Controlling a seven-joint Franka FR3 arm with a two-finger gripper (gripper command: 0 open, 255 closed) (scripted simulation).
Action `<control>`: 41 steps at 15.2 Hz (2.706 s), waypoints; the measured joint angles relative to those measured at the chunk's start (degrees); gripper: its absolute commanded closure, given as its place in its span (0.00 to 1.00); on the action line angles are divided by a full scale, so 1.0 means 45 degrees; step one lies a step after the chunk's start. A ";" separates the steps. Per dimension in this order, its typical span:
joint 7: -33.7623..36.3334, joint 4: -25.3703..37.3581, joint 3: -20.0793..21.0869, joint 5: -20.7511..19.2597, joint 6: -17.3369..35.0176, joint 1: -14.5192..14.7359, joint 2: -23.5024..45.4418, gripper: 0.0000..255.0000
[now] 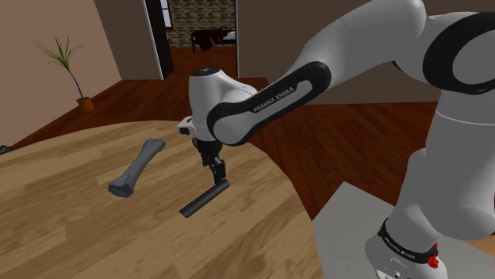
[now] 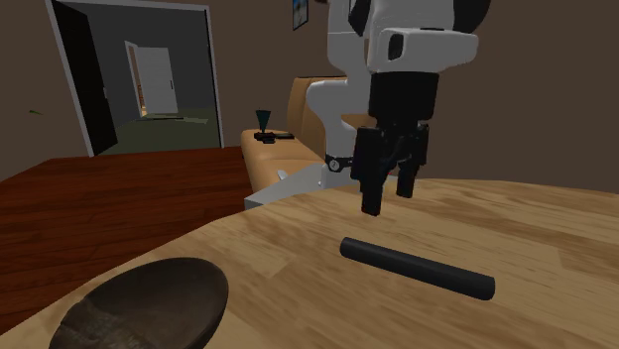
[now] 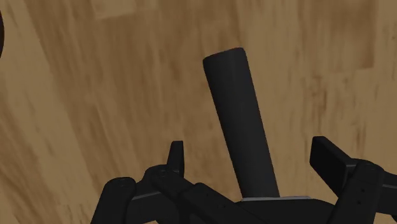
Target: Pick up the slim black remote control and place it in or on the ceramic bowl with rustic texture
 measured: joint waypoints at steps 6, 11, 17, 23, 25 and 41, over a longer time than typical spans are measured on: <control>-0.0904 0.0746 0.0487 -0.0625 0.0556 0.0584 0.1488 0.00; -0.0859 0.0667 0.0442 -0.0829 0.1155 0.0651 0.2029 0.00; -0.0795 0.0566 0.0392 -0.0936 0.1528 0.0673 0.2307 0.00; -0.0791 0.0579 0.0411 -0.0930 0.1472 0.0689 0.2277 1.00; -0.0784 0.0602 0.0408 -0.0935 0.1470 0.0693 0.2294 1.00; -0.1073 0.1159 0.0537 -0.0578 0.0086 0.0581 0.1422 1.00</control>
